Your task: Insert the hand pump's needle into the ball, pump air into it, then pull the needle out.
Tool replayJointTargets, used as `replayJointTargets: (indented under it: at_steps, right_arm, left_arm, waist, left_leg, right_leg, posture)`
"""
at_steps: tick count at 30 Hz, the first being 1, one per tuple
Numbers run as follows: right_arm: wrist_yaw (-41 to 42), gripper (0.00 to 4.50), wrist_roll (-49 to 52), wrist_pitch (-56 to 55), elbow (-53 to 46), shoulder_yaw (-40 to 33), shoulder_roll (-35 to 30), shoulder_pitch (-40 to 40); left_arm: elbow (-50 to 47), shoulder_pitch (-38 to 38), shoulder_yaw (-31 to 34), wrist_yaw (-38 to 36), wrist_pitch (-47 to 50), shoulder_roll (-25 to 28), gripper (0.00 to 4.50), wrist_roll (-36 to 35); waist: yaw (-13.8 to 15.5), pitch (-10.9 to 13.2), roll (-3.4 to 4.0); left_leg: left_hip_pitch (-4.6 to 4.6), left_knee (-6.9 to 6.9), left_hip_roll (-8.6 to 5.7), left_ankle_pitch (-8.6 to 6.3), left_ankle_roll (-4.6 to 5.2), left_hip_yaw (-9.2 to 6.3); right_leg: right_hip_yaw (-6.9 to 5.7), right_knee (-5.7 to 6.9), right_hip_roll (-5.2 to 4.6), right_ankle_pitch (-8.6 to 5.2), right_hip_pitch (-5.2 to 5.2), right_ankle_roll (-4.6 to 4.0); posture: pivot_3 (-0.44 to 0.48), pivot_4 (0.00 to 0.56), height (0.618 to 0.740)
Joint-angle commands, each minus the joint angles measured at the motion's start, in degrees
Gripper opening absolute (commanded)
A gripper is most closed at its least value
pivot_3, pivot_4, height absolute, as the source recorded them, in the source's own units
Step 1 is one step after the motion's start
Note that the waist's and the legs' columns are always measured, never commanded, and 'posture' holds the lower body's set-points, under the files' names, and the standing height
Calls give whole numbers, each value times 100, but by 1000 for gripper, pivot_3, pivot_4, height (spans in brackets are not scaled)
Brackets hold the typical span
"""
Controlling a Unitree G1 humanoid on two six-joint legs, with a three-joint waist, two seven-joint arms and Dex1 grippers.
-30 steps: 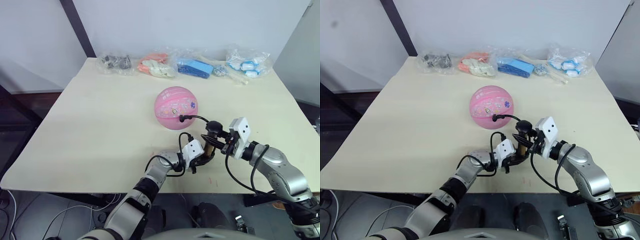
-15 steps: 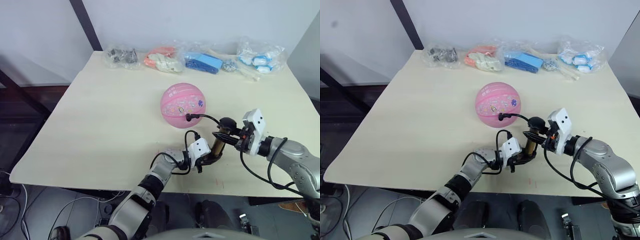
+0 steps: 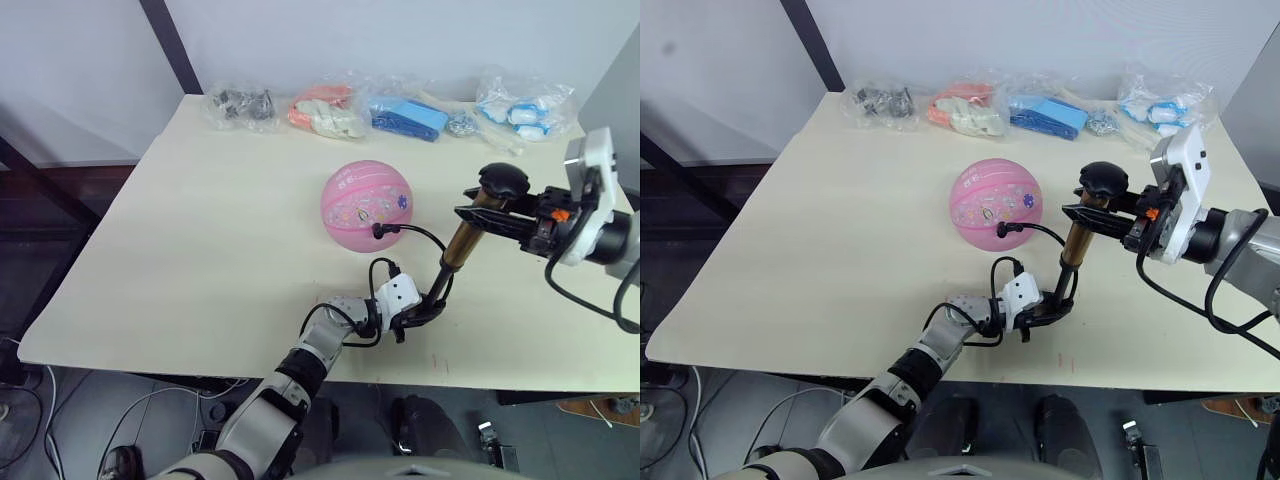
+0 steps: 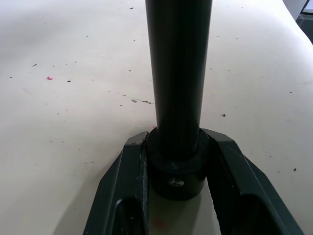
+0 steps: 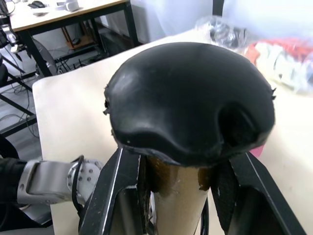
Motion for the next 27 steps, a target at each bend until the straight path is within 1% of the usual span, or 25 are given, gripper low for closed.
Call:
replayJointTargets:
  at_steps: [1, 2, 4, 5, 7, 9, 12, 15, 18, 20, 22, 27]
  right_arm:
    - [-189, 1053, 97, -157, -112, -495, -174, -262]
    - [-168, 1053, -43, -203, -128, -368, -145, -113]
    - [-34, 1053, -626, -414, -147, 121, -118, 375]
    - [-27, 1053, -838, -551, -85, 369, 52, 602]
    - [-43, 1053, -1017, -765, 73, 685, 397, 872]
    - [33, 1053, -1412, -1071, 284, 1120, 640, 1150]
    - [139, 1053, -1932, -1447, 628, 1720, 993, 1454]
    - [262, 1053, -2525, -1804, 1092, 2405, 1320, 1696]
    - [363, 1053, -2851, -2030, 1465, 2681, 1581, 1812]
    - [480, 1053, -3300, -2324, 2072, 3133, 1838, 1993]
    - [590, 1053, -3588, -2516, 2376, 3348, 1991, 2100]
    - [716, 1053, -3755, -2597, 2276, 3200, 2029, 2139]
  left_arm:
    - [304, 170, -61, -23, 133, 181, 1122, 151]
    - [311, 165, -65, -20, 129, 178, 1122, 151]
    - [311, 158, -72, -18, 127, 179, 1122, 148]
    - [288, 161, -75, -17, 136, 183, 1122, 146]
    - [230, 175, -82, -21, 162, 194, 1122, 139]
    - [122, 211, -88, -26, 208, 216, 1122, 124]
    - [-42, 282, -102, -22, 282, 254, 1122, 107]
    - [-171, 359, -107, -2, 341, 287, 1122, 107]
    - [-187, 384, -109, 17, 353, 297, 1122, 112]
    - [-37, 355, -78, 53, 274, 303, 1122, 121]
    - [61, 329, -54, 67, 221, 309, 1122, 120]
    - [389, 177, -25, 129, 110, 233, 1122, 132]
  waist:
    - [3, 1, -2]
    - [3, 2, 0]
    - [10, 1, -2]
    - [11, 1, -2]
    - [-3, -32, -45]
    - [-33, -58, -73]
    - [-117, -73, -92]
    - [-148, -80, -76]
    - [-143, -100, -79]
    - [-142, -129, -92]
    - [-144, -174, -101]
    - [-147, -192, -106]
  left_leg:
    - [-1, 1, 0, 0, 0, 0]
    - [-1, 2, 0, 0, 0, 1]
    - [-1, 4, 0, 0, 0, 3]
    - [-1, 5, 0, 0, 0, 5]
    - [10, 3, 3, -1, 1, 5]
    - [20, 4, 11, -1, 1, 4]
    - [45, 7, 24, -1, 1, 3]
    - [116, -9, 34, -2, 1, 5]
    - [129, -28, 37, -2, 1, 2]
    - [130, -37, 37, -1, 1, -5]
    - [137, -53, 37, -1, 1, -6]
    - [174, -59, 42, -2, 0, -1]
  right_leg:
    - [0, 0, 0, 1, 0, 0]
    - [0, 0, 0, 1, 0, 0]
    - [2, 0, -1, 2, 1, 1]
    - [3, 0, -1, 2, 1, 1]
    - [4, 0, 4, 1, 11, 2]
    - [4, 0, 12, 1, 21, 2]
    - [1, 0, 21, -3, 45, 10]
    - [3, -1, 22, -13, 98, -7]
    - [0, -2, 31, -12, 102, -5]
    - [-3, -2, 36, -14, 101, -8]
    - [-3, -3, 38, -18, 103, -16]
    - [0, -6, 36, -26, 129, -27]
  posture:
    - [0, 150, 740]
    - [0, 150, 740]
    - [0, 150, 740]
    - [0, 150, 740]
    - [0, 150, 740]
    - [0, 150, 740]
    - [0, 150, 740]
    - [0, 150, 740]
    - [0, 150, 740]
    - [0, 150, 740]
    - [0, 150, 740]
    - [0, 150, 740]
